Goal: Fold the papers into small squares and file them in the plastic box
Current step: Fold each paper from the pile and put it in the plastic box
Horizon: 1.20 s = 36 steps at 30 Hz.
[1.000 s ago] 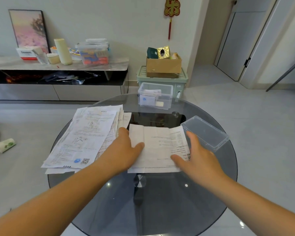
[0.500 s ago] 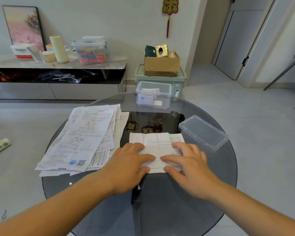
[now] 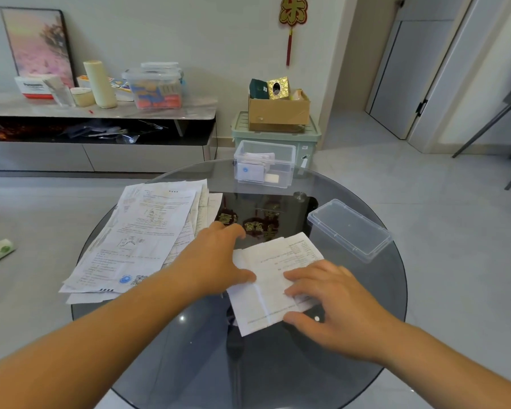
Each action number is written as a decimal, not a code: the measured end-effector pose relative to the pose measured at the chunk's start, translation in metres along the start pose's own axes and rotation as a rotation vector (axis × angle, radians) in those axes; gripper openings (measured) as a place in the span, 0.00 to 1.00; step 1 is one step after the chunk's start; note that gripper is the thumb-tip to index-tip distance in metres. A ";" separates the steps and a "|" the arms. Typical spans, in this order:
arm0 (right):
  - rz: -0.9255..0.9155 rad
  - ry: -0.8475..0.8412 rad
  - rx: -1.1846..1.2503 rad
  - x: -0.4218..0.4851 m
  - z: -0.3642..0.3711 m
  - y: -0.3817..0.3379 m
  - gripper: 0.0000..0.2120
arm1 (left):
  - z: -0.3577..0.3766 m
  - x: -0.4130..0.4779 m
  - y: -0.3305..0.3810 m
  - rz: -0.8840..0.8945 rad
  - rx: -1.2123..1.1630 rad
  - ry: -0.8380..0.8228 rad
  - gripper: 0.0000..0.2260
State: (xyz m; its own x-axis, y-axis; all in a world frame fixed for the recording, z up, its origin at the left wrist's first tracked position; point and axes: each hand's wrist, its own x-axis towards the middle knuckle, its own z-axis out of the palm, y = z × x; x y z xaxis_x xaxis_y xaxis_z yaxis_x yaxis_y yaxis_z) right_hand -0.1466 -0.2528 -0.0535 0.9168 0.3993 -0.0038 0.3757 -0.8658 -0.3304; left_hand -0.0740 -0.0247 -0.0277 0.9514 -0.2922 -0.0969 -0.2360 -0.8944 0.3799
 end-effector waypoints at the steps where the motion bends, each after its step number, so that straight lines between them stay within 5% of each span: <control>1: -0.005 -0.007 -0.009 -0.001 0.001 0.000 0.22 | -0.002 0.003 0.001 -0.028 0.015 -0.039 0.36; 9: -0.019 -0.098 -0.051 -0.008 -0.008 0.002 0.31 | 0.001 0.013 0.012 -0.124 -0.061 -0.193 0.20; 15: 0.015 -0.174 0.003 -0.011 -0.007 0.012 0.47 | -0.012 0.001 0.006 -0.255 -0.644 -0.262 0.16; 22: 0.032 0.061 0.130 -0.007 0.004 0.010 0.30 | -0.023 -0.023 -0.004 -0.315 -0.909 -0.512 0.06; 25: 0.067 0.024 0.241 -0.006 0.005 0.013 0.24 | -0.029 -0.035 -0.001 -0.083 -0.618 -0.518 0.09; 29: 0.150 0.013 0.447 -0.006 -0.003 0.012 0.18 | -0.014 -0.043 0.000 0.201 -0.305 -0.230 0.13; 34: 0.301 0.140 0.492 0.003 -0.004 0.013 0.13 | 0.015 -0.028 -0.002 0.128 -0.264 -0.055 0.09; 36: 0.382 0.174 0.371 0.008 -0.004 0.011 0.22 | 0.023 -0.021 -0.002 0.076 -0.167 -0.015 0.13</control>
State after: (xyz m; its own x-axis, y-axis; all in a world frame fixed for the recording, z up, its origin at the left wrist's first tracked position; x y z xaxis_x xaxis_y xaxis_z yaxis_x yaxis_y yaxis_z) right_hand -0.1347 -0.2608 -0.0532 0.9991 -0.0052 -0.0432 -0.0319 -0.7628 -0.6459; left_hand -0.0982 -0.0251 -0.0478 0.9286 -0.3635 -0.0754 -0.2702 -0.8010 0.5342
